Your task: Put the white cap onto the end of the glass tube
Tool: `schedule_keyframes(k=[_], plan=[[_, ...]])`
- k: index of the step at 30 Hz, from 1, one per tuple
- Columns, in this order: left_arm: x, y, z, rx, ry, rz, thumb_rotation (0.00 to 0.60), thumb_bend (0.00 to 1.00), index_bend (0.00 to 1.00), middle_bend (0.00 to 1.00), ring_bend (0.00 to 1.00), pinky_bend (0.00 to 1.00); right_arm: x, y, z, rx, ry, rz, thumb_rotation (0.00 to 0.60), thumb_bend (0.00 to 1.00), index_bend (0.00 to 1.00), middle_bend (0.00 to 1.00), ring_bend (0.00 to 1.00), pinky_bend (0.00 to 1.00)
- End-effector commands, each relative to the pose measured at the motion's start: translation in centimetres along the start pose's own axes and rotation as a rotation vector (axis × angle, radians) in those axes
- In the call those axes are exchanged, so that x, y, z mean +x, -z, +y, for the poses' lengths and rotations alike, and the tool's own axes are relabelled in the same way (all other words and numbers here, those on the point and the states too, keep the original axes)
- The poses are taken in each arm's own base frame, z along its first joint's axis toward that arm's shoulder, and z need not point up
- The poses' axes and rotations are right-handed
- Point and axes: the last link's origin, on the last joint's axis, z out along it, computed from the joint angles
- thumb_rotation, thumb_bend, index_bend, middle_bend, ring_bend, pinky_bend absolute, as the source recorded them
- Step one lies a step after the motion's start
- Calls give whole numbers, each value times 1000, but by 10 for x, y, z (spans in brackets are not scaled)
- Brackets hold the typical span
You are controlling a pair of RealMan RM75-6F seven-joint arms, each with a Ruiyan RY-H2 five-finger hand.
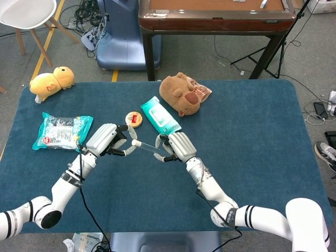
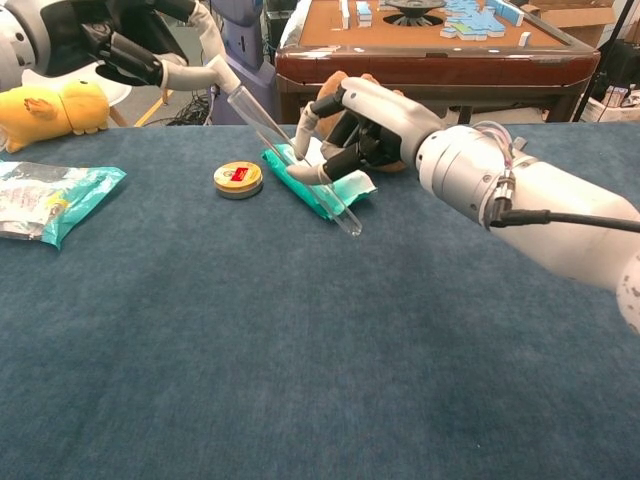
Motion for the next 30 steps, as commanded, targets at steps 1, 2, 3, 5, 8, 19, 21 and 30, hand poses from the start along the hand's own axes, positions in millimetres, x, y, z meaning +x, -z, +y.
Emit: schedule_keyframes(k=[1, 2, 3, 5, 8, 19, 21, 30], plan=[[-1, -1, 0, -1, -1, -4, 600, 295, 557, 1000, 1000, 1000, 0, 0, 0, 1, 1, -1, 600, 553, 622, 933, 1000, 1000], [-1, -1, 0, 0, -1, -5, 600, 295, 557, 1000, 1000, 1000, 0, 0, 1, 0, 1, 0, 600, 553, 622, 933, 1000, 1000], [-2, -1, 0, 0, -1, -6, 600, 295, 557, 1000, 1000, 1000, 0, 1, 1, 0, -2, 0, 600, 553, 622, 933, 1000, 1000], [-2, -2, 0, 2, 0, -8, 600, 295, 557, 1000, 1000, 1000, 0, 1, 0, 1, -7, 1, 600, 553, 622, 934, 1000, 1000], [-4, -2, 0, 2, 1, -12, 600, 295, 557, 1000, 1000, 1000, 0, 1, 0, 4, -9, 1, 600, 553, 622, 933, 1000, 1000], [-7, -3, -3, 5, -3, -21, 600, 295, 557, 1000, 1000, 1000, -3, -2, -4, 2, -22, -8, 600, 556, 622, 933, 1000, 1000], [-8, -3, -3, 4, -2, -22, 600, 295, 557, 1000, 1000, 1000, -3, -3, -4, 1, -24, -7, 600, 559, 622, 933, 1000, 1000], [-12, -4, -4, 1, -8, -30, 600, 294, 557, 1000, 1000, 1000, -4, -4, -6, -4, -38, -9, 600, 574, 622, 933, 1000, 1000]])
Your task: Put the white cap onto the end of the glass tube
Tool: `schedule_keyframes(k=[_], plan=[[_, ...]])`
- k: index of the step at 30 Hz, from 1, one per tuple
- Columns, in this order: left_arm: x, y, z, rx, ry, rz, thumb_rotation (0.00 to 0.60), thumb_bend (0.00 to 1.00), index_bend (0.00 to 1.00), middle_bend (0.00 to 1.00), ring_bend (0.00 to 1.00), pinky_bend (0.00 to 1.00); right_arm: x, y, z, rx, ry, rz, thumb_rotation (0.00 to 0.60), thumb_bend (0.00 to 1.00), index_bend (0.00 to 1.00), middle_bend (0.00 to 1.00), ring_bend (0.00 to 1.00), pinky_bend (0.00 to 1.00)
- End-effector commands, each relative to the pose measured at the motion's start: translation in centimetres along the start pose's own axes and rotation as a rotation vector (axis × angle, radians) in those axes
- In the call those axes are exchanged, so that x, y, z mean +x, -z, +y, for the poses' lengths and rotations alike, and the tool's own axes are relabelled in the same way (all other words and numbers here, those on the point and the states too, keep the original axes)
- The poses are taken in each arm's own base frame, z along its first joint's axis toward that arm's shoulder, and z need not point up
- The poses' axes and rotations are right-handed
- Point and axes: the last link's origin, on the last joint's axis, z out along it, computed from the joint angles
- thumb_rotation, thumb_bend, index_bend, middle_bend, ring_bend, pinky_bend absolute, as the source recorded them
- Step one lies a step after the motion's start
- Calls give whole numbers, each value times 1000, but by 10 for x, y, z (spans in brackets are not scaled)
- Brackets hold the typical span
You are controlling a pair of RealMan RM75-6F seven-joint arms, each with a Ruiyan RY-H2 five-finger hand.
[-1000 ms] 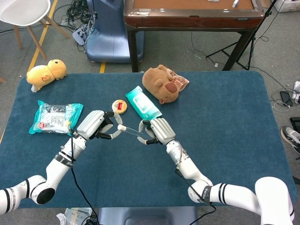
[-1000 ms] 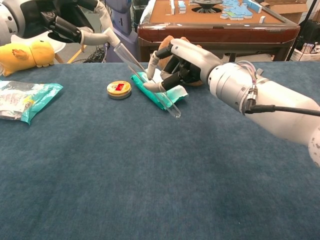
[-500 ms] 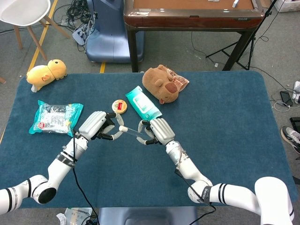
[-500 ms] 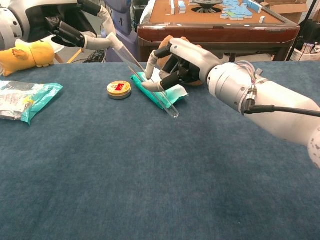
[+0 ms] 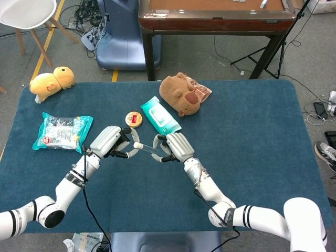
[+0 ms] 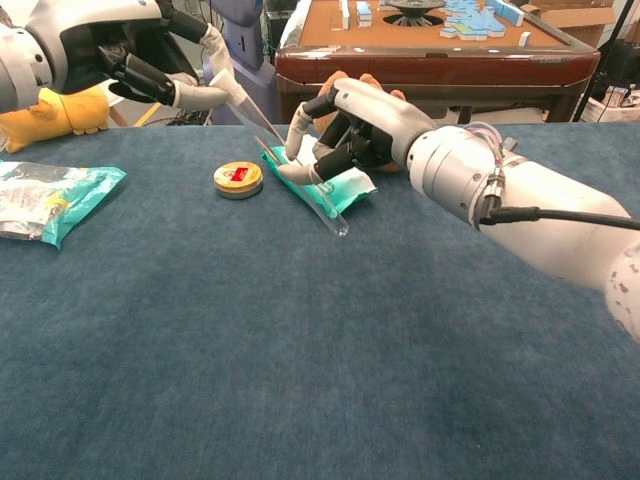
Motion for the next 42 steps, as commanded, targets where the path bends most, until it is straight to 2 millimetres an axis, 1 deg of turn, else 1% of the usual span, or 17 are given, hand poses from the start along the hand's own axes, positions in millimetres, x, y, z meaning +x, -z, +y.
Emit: schedule_keyframes(k=[1, 4, 9, 11, 12, 15, 20, 24, 27, 33, 42], plan=[[0, 0, 0, -1, -2, 0, 600, 295, 557, 1000, 1000, 1000, 0, 0, 0, -1, -2, -2, 600, 574, 622, 933, 1000, 1000], [-1, -1, 0, -1, -14, -3, 600, 294, 538, 1000, 1000, 1000, 0, 0, 0, -4, -3, -3, 600, 574, 623, 933, 1000, 1000], [-1, 1, 0, -1, -28, -26, 600, 295, 315, 1000, 1000, 1000, 0, 1, 3, -12, 4, -11, 600, 575, 624, 933, 1000, 1000], [0, 1, -1, 1, -30, -31, 600, 295, 248, 1000, 1000, 1000, 0, 2, 4, -13, 12, -18, 600, 576, 624, 933, 1000, 1000], [0, 1, -1, 3, -33, -37, 600, 294, 217, 1000, 1000, 1000, 0, 3, 5, -15, 18, -26, 600, 576, 624, 933, 1000, 1000], [3, 2, -3, 7, -40, -38, 600, 294, 176, 1000, 1000, 1000, 3, 5, 8, -19, 49, -48, 600, 576, 624, 934, 1000, 1000], [11, 7, -9, 28, -46, -26, 600, 294, 167, 1000, 1000, 1000, 15, 10, 18, -39, 151, -105, 600, 583, 630, 933, 1000, 1000], [16, 11, -16, 45, -43, -14, 600, 294, 167, 1000, 1000, 1000, 26, 16, 28, -56, 266, -136, 600, 583, 631, 934, 1000, 1000], [17, 14, -20, 56, -38, -11, 600, 294, 168, 1000, 1000, 1000, 27, 21, 38, -79, 326, -154, 600, 583, 631, 934, 1000, 1000], [15, 18, -25, 69, -36, -14, 600, 294, 168, 1000, 1000, 1000, 17, 24, 56, -125, 352, -173, 600, 583, 632, 933, 1000, 1000], [13, 24, -30, 88, -30, -11, 600, 293, 169, 1000, 1000, 1000, -8, 19, 78, -158, 365, -163, 600, 583, 632, 934, 1000, 1000]])
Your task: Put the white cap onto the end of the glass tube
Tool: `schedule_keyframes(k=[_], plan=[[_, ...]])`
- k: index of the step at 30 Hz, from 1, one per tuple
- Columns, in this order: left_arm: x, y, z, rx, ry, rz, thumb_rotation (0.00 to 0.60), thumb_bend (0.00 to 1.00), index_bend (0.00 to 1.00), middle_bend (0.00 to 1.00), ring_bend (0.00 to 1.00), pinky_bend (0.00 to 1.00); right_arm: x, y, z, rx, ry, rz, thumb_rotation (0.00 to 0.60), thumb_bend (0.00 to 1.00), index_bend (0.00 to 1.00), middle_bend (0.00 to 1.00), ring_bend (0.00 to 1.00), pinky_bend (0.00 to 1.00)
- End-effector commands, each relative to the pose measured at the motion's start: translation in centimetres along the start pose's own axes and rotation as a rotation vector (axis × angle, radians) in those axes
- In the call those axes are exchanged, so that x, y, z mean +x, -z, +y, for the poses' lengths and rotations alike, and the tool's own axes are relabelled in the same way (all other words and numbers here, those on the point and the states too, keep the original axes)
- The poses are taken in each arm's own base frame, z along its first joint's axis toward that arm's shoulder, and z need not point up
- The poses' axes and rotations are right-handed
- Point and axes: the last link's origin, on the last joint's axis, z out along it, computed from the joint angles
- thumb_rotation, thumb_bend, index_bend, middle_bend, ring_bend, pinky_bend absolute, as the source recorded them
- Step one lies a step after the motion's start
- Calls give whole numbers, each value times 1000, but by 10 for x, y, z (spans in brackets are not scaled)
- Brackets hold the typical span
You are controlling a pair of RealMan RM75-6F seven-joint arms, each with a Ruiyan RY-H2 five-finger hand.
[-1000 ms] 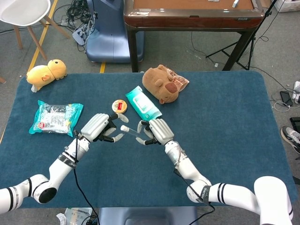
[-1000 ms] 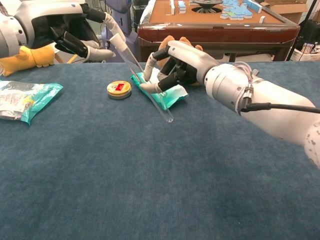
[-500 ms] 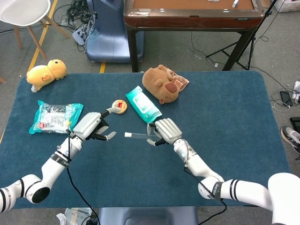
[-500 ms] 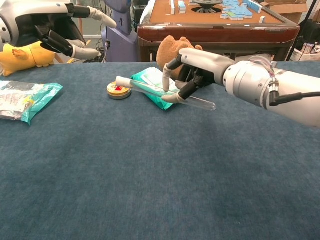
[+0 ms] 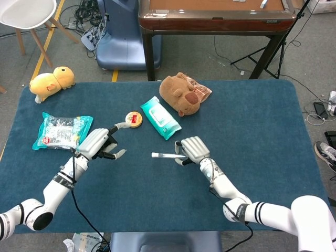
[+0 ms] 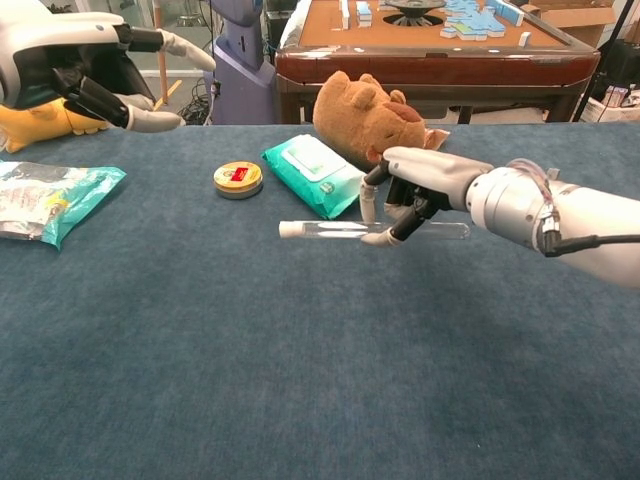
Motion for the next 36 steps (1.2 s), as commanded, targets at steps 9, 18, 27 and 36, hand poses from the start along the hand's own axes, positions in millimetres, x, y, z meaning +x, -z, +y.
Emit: schedule_keyframes(k=[9, 18, 27, 36], plan=[[-3, 2, -5, 11, 11, 0, 600, 294, 171, 1000, 1000, 1000, -35, -15, 1, -12, -21, 2, 600, 577, 632, 933, 1000, 1000], [-4, 4, -9, 18, 18, -1, 600, 294, 177, 1000, 1000, 1000, -49, -22, 2, -30, -18, -12, 600, 503, 632, 922, 1000, 1000], [-5, 4, -11, 16, 23, -2, 600, 294, 177, 1000, 1000, 1000, -48, -24, 0, -42, -10, -4, 600, 79, 513, 910, 1000, 1000], [-3, 4, -9, 8, 21, 9, 600, 294, 177, 1000, 1000, 1000, -35, -22, -4, -35, -10, 19, 600, 0, 424, 909, 1000, 1000]])
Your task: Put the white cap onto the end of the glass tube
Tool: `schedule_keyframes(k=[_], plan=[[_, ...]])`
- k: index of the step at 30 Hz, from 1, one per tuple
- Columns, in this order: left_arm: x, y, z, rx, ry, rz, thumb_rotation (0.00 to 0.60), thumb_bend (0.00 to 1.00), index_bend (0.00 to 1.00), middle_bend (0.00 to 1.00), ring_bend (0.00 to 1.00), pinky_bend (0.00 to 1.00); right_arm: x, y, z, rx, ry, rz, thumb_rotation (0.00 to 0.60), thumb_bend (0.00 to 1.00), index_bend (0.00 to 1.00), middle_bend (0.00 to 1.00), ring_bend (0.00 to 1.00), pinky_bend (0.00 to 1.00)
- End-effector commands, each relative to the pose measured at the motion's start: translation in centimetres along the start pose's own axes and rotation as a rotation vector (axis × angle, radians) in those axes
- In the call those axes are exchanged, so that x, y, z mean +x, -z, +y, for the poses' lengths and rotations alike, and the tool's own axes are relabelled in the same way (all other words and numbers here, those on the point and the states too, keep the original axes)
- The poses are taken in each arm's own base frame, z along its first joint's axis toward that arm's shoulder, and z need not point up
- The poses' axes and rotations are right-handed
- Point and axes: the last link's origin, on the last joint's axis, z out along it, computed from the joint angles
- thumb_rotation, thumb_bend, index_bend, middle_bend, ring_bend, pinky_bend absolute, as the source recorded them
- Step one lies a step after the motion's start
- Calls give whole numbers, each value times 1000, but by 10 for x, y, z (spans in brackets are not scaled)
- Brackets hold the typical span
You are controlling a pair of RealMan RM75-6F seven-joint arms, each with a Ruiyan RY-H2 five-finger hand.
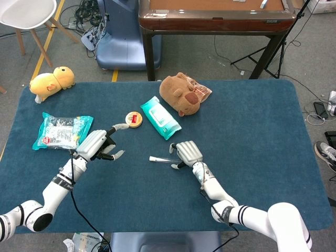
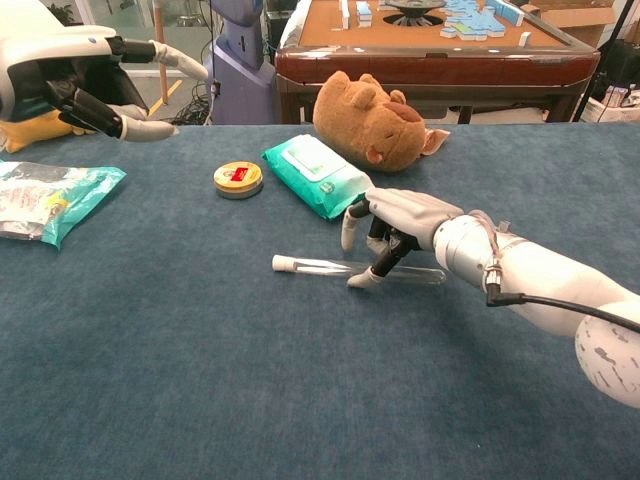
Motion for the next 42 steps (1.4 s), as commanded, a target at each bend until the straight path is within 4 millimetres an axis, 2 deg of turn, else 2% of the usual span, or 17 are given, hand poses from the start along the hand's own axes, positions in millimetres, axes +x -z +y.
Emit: schedule_keyframes(k=[1, 3, 7, 10, 13, 17, 20, 23, 25, 28, 34, 38, 42], plan=[[2, 0, 0, 2, -4, 4, 600, 294, 177, 1000, 1000, 1000, 12, 1, 1, 0, -3, 26, 600, 0, 419, 909, 1000, 1000], [4, 1, -2, 7, -8, 9, 600, 294, 177, 1000, 1000, 1000, 26, 3, 3, -1, -17, 60, 600, 0, 414, 909, 1000, 1000], [12, 6, -8, 38, -28, 8, 600, 294, 192, 1000, 1000, 1000, 68, 16, 16, -11, -32, 147, 600, 9, 414, 895, 1000, 1000], [18, 12, -16, 75, -96, -10, 600, 294, 208, 995, 988, 1000, 97, 34, 31, -34, -1, 188, 600, 106, 413, 839, 978, 1000], [21, 21, -26, 109, -174, 3, 600, 294, 244, 927, 890, 998, 120, 56, 50, -77, 39, 223, 600, 191, 414, 790, 925, 1000], [22, 34, -40, 156, -233, 56, 600, 294, 268, 826, 758, 963, 139, 88, 75, -141, 68, 240, 600, 275, 421, 759, 856, 1000], [25, 48, -53, 195, -276, 110, 600, 294, 277, 739, 681, 898, 146, 119, 96, -199, 101, 236, 600, 321, 422, 683, 730, 921], [28, 65, -65, 235, -314, 185, 600, 294, 277, 659, 624, 800, 149, 150, 117, -255, 106, 233, 600, 326, 422, 608, 602, 768], [30, 79, -72, 264, -327, 236, 600, 294, 277, 623, 596, 731, 150, 171, 128, -281, 104, 254, 600, 327, 422, 589, 568, 723], [32, 99, -80, 302, -326, 293, 600, 294, 277, 588, 556, 640, 148, 199, 142, -320, 100, 285, 600, 328, 422, 585, 562, 711], [24, 144, -90, 359, -380, 316, 600, 295, 280, 569, 530, 598, 142, 243, 155, -363, 70, 334, 600, 329, 422, 585, 562, 707], [16, 169, -87, 392, -404, 334, 600, 294, 280, 566, 525, 586, 137, 262, 157, -371, 65, 340, 600, 329, 421, 585, 562, 705], [9, 186, -82, 404, -402, 344, 600, 294, 280, 563, 523, 581, 133, 273, 155, -373, 44, 344, 600, 329, 421, 585, 562, 705]])
